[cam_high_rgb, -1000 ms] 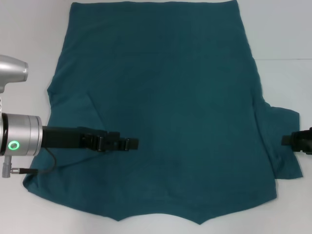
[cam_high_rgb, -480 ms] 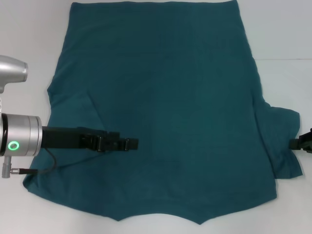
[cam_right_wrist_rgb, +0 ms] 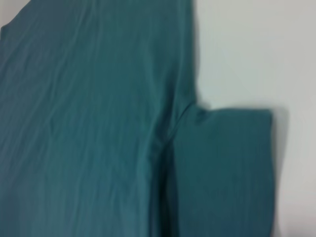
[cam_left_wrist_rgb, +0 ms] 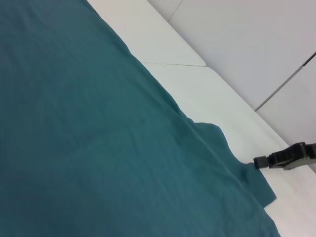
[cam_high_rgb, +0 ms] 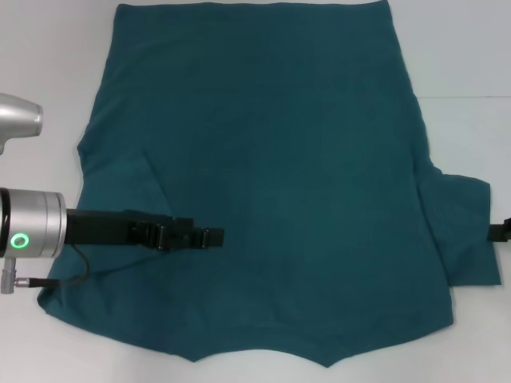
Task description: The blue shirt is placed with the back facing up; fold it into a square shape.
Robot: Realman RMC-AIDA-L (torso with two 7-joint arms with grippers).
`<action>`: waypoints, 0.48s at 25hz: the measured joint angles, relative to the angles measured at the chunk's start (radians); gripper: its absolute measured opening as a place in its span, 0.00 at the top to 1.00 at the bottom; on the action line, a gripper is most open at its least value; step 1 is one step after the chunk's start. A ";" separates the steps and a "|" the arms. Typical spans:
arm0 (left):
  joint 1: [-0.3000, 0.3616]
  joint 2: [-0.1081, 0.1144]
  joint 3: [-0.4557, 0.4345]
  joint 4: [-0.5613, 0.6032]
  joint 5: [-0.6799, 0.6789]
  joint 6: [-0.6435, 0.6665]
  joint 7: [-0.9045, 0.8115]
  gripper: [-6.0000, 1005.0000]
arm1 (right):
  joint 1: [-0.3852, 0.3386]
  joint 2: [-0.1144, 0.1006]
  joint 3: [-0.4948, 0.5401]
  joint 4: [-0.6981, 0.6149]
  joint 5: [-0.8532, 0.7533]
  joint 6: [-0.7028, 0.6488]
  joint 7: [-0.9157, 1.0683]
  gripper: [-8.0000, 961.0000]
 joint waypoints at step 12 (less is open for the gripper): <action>0.004 0.001 -0.041 0.000 0.000 0.006 -0.001 0.20 | 0.001 -0.015 0.010 -0.028 0.000 0.030 0.002 0.98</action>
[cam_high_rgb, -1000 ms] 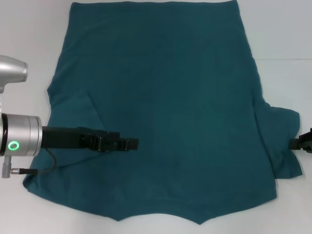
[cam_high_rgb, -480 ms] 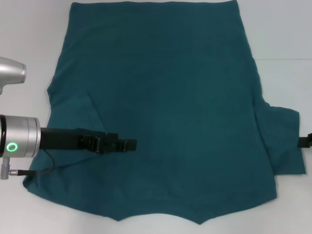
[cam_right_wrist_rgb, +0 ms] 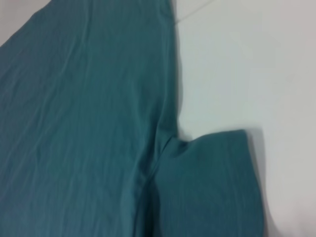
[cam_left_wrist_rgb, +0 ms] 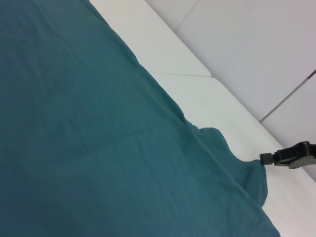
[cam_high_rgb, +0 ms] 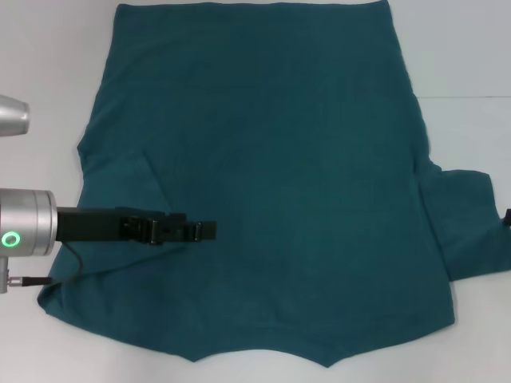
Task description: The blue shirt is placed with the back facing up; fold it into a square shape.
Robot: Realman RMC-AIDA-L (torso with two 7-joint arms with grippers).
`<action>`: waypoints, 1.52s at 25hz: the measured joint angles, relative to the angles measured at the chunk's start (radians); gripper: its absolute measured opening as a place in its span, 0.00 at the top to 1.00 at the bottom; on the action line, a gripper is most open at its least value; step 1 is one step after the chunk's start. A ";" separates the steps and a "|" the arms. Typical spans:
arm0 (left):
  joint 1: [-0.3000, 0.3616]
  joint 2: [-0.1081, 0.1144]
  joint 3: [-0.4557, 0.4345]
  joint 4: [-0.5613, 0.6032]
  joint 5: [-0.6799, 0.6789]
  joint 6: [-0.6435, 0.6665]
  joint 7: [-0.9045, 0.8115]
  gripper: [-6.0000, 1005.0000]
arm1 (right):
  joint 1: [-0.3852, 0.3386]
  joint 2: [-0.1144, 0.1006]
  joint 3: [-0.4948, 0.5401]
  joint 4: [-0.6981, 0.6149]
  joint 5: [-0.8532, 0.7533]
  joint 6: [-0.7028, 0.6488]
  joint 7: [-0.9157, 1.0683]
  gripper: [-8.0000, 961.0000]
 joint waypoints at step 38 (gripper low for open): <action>0.003 0.004 -0.060 0.010 -0.003 0.008 -0.010 0.22 | 0.007 -0.036 0.070 -0.081 0.018 -0.072 0.091 0.94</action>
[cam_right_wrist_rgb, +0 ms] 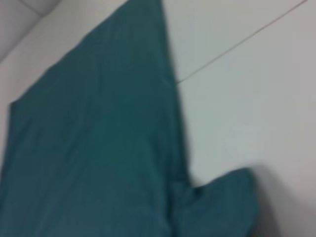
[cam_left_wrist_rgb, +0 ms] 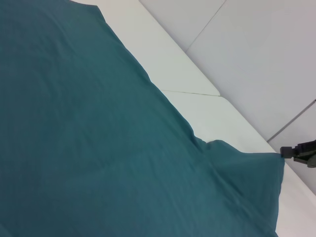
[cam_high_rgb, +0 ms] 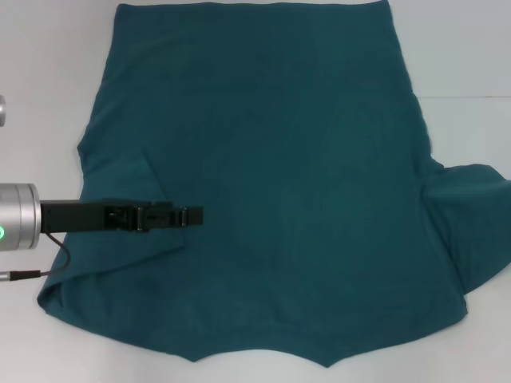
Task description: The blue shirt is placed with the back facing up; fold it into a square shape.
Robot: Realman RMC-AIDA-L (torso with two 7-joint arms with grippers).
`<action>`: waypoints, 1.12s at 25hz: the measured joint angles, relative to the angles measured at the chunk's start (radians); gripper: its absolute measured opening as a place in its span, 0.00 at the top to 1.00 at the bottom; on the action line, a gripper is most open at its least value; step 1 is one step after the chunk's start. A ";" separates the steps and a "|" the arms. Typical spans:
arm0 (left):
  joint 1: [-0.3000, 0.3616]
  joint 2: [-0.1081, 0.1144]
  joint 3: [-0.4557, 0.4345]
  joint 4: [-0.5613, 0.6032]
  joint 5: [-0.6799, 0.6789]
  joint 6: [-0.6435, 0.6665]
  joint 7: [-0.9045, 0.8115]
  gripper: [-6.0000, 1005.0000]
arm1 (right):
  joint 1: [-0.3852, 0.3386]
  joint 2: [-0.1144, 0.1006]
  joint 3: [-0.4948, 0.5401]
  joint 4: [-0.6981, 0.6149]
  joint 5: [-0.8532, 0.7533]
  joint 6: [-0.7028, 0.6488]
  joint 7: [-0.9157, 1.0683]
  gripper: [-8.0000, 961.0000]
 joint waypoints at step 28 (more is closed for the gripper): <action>0.001 0.001 -0.015 -0.006 -0.029 -0.012 -0.002 0.23 | 0.187 0.104 -0.252 0.055 0.066 -0.033 -0.008 0.92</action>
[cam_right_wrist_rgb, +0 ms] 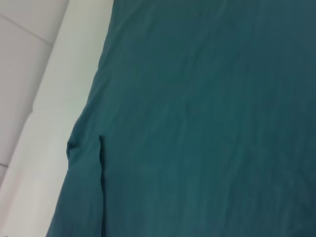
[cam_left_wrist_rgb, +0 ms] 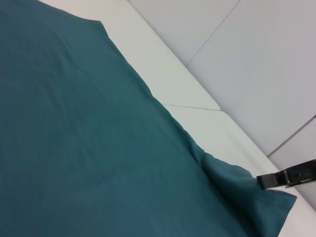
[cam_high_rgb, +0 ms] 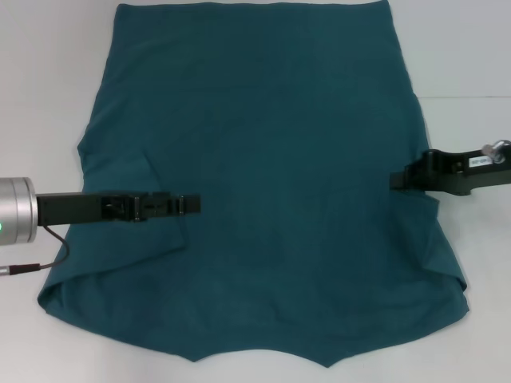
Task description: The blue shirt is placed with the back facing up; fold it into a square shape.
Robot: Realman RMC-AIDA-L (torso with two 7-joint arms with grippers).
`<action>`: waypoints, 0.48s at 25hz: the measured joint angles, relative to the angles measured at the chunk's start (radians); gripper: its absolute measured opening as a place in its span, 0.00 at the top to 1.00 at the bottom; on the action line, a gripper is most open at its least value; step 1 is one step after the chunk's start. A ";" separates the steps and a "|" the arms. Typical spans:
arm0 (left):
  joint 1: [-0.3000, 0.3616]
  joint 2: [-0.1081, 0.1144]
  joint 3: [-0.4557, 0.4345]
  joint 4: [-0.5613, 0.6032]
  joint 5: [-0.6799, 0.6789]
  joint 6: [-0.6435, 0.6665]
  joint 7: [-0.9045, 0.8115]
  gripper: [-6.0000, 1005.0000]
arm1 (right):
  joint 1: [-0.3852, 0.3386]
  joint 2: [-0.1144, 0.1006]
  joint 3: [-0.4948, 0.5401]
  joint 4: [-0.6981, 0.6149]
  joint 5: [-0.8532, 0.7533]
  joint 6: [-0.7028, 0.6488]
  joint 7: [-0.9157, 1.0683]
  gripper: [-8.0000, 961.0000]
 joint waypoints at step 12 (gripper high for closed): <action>0.001 0.000 -0.013 -0.002 0.000 -0.001 0.005 0.24 | 0.023 0.011 -0.071 -0.004 0.001 0.006 -0.135 0.91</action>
